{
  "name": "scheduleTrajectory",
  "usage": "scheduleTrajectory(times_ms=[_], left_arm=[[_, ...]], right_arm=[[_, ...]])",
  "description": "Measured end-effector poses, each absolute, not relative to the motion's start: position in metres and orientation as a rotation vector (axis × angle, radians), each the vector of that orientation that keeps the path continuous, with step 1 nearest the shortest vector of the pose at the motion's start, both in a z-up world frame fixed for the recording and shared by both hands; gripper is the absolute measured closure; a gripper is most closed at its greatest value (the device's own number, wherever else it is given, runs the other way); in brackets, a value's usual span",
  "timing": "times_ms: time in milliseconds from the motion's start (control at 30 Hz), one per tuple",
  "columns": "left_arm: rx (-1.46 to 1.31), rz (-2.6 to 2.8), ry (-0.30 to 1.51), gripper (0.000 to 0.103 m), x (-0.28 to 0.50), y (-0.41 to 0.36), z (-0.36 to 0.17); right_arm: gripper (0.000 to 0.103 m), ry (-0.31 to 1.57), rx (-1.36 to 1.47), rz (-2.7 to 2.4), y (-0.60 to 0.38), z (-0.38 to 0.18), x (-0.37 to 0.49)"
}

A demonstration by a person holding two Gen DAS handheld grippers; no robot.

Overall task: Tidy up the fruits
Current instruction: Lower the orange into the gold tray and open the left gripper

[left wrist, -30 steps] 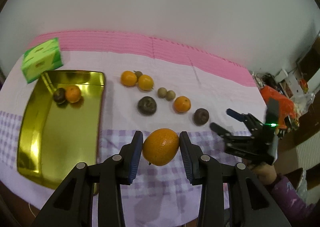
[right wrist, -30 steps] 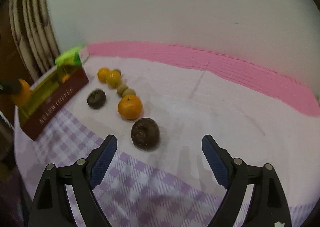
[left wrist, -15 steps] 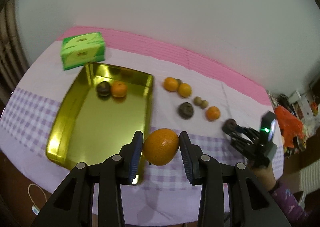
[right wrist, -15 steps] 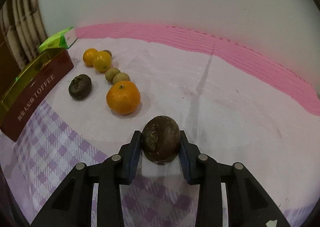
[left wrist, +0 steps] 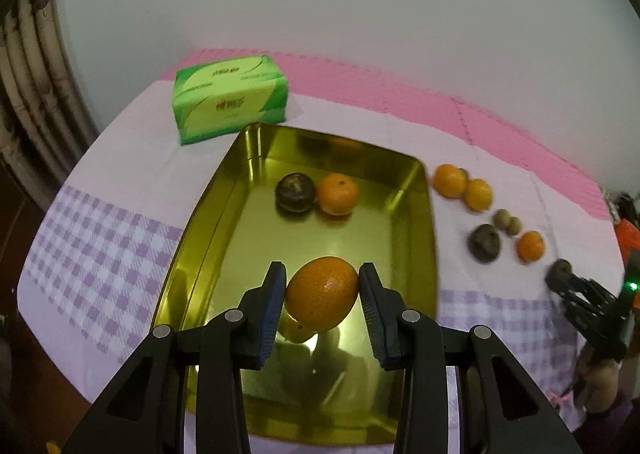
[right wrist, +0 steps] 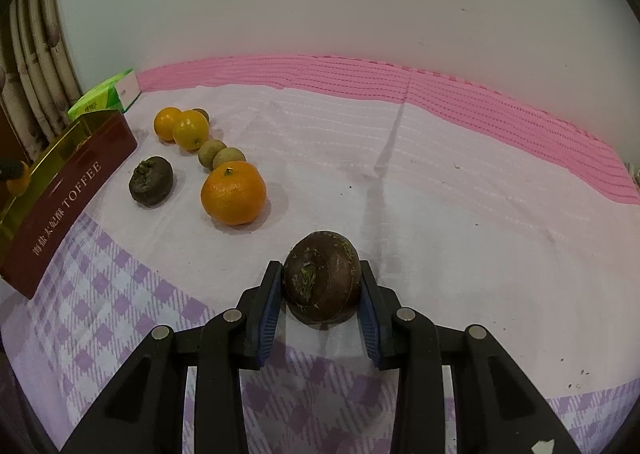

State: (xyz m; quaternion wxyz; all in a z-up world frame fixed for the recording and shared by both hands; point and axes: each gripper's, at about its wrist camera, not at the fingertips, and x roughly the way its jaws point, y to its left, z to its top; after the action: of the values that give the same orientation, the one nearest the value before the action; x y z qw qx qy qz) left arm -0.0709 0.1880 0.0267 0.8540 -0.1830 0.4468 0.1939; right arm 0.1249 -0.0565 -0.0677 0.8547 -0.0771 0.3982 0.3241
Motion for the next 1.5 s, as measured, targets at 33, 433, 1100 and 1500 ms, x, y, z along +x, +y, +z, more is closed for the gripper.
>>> scheduleTrajectory(times_ms=[33,433,1100,1500], left_arm=[[-0.383,0.413,0.945,0.064,-0.068,0.191,0.024],[-0.34,0.45,0.988,0.064,-0.048,0.216,0.006],[-0.294,0.475,1.037,0.064,-0.031,0.231,-0.015],[-0.288,0.504,1.066,0.064,-0.018,0.247,-0.023]], right_arm=[[0.07,0.837,-0.162,0.681,-0.057,-0.068,0.125],[0.07,0.839,-0.156,0.681,-0.058,-0.068,0.125],[0.07,0.839,-0.156,0.68,-0.058,-0.069,0.126],[0.07,0.839,-0.156,0.678,-0.057,-0.068,0.125]])
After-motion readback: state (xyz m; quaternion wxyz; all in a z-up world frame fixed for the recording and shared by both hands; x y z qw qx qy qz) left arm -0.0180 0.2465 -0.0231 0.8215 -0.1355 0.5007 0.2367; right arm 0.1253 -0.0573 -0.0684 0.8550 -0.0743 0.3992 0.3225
